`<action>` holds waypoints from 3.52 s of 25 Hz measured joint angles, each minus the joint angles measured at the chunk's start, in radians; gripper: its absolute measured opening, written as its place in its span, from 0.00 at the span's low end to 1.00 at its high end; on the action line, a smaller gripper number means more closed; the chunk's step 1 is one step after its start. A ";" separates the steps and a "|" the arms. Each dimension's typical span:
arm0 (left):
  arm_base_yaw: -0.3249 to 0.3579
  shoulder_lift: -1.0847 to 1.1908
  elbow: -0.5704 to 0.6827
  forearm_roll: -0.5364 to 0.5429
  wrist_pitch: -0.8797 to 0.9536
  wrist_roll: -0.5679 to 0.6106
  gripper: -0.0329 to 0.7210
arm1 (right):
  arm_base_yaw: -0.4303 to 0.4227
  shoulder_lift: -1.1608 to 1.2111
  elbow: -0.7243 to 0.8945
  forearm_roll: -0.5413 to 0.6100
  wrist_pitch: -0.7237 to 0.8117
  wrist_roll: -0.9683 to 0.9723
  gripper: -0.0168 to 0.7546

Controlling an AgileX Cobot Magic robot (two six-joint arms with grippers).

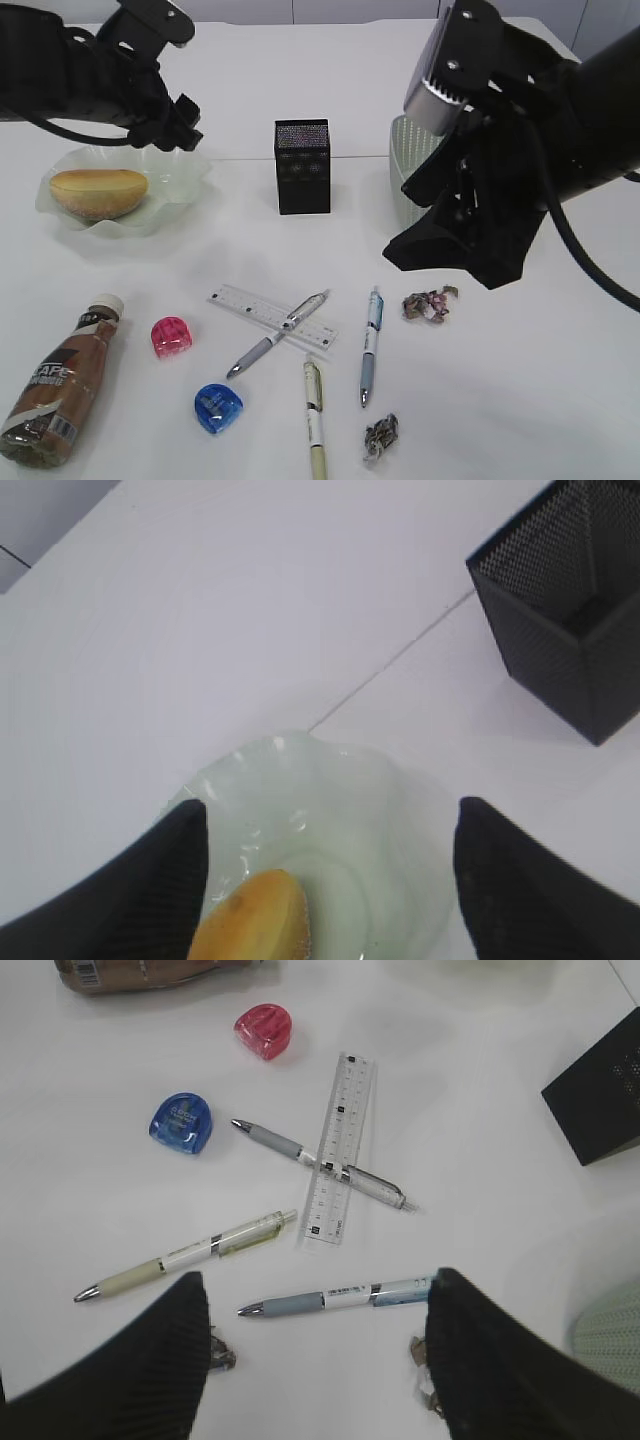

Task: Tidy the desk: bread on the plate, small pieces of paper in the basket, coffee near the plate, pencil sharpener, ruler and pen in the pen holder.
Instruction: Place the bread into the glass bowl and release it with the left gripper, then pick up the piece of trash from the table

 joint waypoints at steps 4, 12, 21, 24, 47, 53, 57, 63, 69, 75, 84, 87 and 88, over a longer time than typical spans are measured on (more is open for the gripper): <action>-0.019 -0.035 0.000 -0.002 0.006 -0.041 0.77 | 0.000 0.000 0.000 0.000 0.000 0.000 0.67; -0.069 -0.046 0.000 -0.002 0.018 -0.060 0.74 | 0.000 0.000 0.000 0.000 0.000 0.000 0.67; -0.069 -0.046 0.000 -0.002 -0.037 -0.112 0.74 | 0.000 0.000 0.000 0.000 0.000 0.000 0.67; -0.069 -0.046 0.000 -0.002 -0.031 -0.134 0.72 | 0.000 0.000 0.000 0.000 0.000 0.000 0.67; -0.069 -0.044 0.002 0.018 0.579 -0.927 0.71 | 0.000 0.010 0.000 0.000 -0.002 0.002 0.67; -0.069 -0.044 0.039 0.191 0.779 -1.127 0.71 | 0.000 0.010 0.000 0.000 -0.005 0.002 0.67; -0.069 -0.044 0.042 0.437 0.853 -1.289 0.71 | 0.000 0.010 0.000 0.000 -0.007 0.002 0.67; -0.069 -0.044 0.042 0.695 0.928 -1.479 0.71 | 0.000 0.010 0.000 0.000 -0.007 0.002 0.67; -0.069 -0.044 0.042 0.938 0.967 -1.547 0.71 | 0.000 0.010 0.000 0.004 -0.014 0.002 0.67; -0.069 -0.111 0.042 1.214 0.992 -1.694 0.70 | 0.000 0.010 0.000 0.060 -0.026 0.192 0.67; 0.008 -0.196 0.042 1.318 1.164 -1.835 0.70 | 0.000 0.010 -0.007 -0.241 0.072 0.953 0.67; 0.069 -0.226 0.042 1.329 1.189 -1.857 0.70 | 0.000 0.029 -0.033 -0.352 0.155 1.082 0.66; 0.092 -0.240 0.042 1.336 1.193 -1.870 0.70 | 0.000 0.043 -0.045 -0.371 0.174 1.105 0.66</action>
